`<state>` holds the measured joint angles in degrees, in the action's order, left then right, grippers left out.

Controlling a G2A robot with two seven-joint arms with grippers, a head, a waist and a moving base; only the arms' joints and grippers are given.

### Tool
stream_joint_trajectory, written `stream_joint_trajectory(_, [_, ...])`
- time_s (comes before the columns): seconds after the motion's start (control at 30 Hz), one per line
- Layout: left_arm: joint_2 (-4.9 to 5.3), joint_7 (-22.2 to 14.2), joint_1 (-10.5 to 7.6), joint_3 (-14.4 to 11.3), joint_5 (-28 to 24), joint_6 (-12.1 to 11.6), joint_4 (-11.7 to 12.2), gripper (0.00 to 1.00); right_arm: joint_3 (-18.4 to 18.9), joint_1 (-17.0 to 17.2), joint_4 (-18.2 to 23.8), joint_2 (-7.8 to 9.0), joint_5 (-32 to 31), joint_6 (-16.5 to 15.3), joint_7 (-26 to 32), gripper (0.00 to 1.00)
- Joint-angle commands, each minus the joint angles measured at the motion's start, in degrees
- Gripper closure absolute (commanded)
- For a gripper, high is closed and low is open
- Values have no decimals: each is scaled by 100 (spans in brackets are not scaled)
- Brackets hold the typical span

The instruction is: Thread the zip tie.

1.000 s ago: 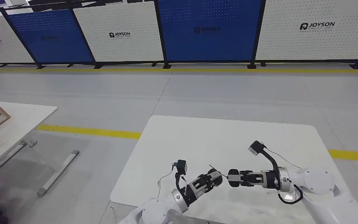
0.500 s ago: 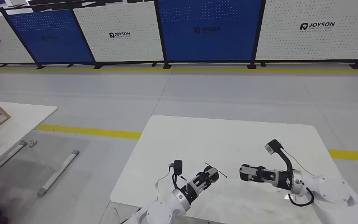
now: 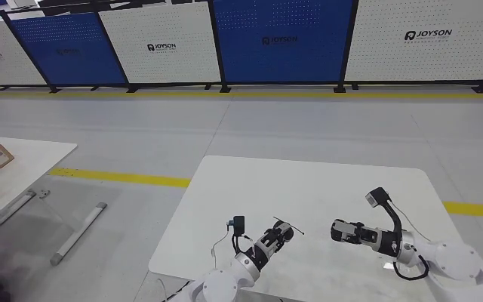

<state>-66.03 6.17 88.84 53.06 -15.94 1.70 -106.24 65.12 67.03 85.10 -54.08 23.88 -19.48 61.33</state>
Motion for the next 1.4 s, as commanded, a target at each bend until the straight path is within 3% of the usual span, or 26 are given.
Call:
stream_joint_trajectory(0.0, [-10, 41, -7, 9, -54, -36, 13, 100, 0, 0, 0, 0, 0, 0, 0, 0])
stream_joint_trajectory(0.13, [-91, 659, -63, 0, -46, -471, 126, 100, 0, 0, 0, 0, 0, 0, 0, 0])
stream_joint_trajectory(0.2, [-133, 1172, -152, -47, 550, -824, 300, 100, 0, 0, 0, 0, 0, 0, 0, 0])
stream_joint_trajectory(0.27, [-160, 1584, -244, -147, 1381, -1026, 529, 100, 0, 0, 0, 0, 0, 0, 0, 0])
stream_joint_trajectory(0.7, [-162, 1551, -252, -138, 1393, -987, 543, 100, 0, 0, 0, 0, 0, 0, 0, 0])
stream_joint_trajectory(0.83, [-148, 1473, -314, -127, 2267, -851, 608, 100, 0, 0, 0, 0, 0, 0, 0, 0])
stream_joint_trajectory(0.93, [-146, 1438, -242, -189, 2672, -873, 656, 100, 0, 0, 0, 0, 0, 0, 0, 0])
stream_joint_trajectory(1.23, [-151, 1401, -217, -201, 2620, -899, 652, 100, 0, 0, 0, 0, 0, 0, 0, 0])
stream_joint_trajectory(1.37, [-172, 914, -190, -109, 1798, -813, 582, 100, -24, 31, 175, -9, -87, 0, 148, 0])
